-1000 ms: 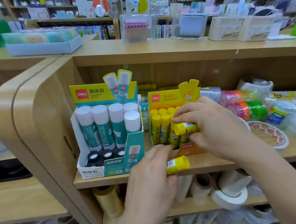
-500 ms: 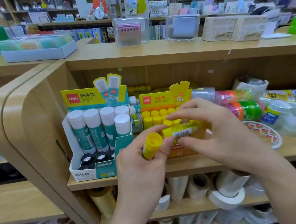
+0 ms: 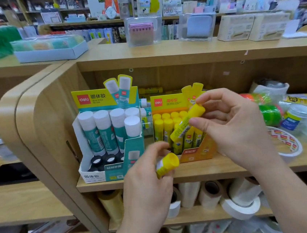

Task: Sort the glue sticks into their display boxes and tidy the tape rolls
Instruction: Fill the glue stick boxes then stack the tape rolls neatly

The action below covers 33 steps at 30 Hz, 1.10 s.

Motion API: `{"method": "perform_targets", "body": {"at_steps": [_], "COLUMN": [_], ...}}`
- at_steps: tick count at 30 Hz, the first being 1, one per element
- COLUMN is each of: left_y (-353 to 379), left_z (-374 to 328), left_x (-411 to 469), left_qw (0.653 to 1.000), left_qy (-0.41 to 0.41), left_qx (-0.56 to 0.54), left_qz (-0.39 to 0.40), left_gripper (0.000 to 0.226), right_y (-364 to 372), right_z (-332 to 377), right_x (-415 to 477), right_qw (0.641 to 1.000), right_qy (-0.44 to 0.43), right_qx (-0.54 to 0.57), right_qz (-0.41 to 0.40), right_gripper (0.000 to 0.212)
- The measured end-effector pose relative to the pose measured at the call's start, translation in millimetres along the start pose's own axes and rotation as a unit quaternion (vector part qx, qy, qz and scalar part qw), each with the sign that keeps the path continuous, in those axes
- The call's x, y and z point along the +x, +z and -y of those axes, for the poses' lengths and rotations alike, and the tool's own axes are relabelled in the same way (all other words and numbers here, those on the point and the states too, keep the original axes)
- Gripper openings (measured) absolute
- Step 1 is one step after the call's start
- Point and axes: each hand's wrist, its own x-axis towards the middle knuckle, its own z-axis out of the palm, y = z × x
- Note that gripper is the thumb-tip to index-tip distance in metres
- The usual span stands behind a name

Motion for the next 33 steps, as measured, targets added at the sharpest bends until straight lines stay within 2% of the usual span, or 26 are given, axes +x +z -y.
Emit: {"method": "perform_targets", "body": {"at_steps": [3,5,8,14,18,28,33], "left_y": [1,0,-3,-3,-4,-6,-6], "left_z": [12,13,13,17,16,16,15], "left_x": [-10,-12,-9,-6,-4,-4,-4], "left_qw": [0.987,0.982,0.981,0.985,0.988,0.989,0.989], "left_qy": [0.075,0.072,0.069,0.059,0.065,0.063,0.051], "left_qx": [0.139,0.158,0.16,0.139,0.123,0.109,0.119], "left_qz": [0.041,0.074,0.082,0.084,0.074,0.076,0.077], "left_gripper": [0.052,0.055,0.058,0.057,0.049,0.053,0.049], "right_y": [7,13,19,26,26,33,32], "right_z": [-2,-7,-16,-30,-33,-30,-26], "right_x": [1,2,4,3,8,14,15], "right_qw": [0.991,0.97,0.948,0.917,0.896,0.869,0.832], "right_qy": [-0.061,-0.11,-0.136,-0.18,-0.217,-0.213,-0.265], "right_qx": [-0.117,-0.21,-0.28,-0.346,-0.374,-0.432,-0.465], "right_qz": [0.033,0.054,0.068,0.085,0.102,0.117,0.144], "right_gripper": [0.029,0.028,0.029,0.031,0.024,0.023,0.008]}}
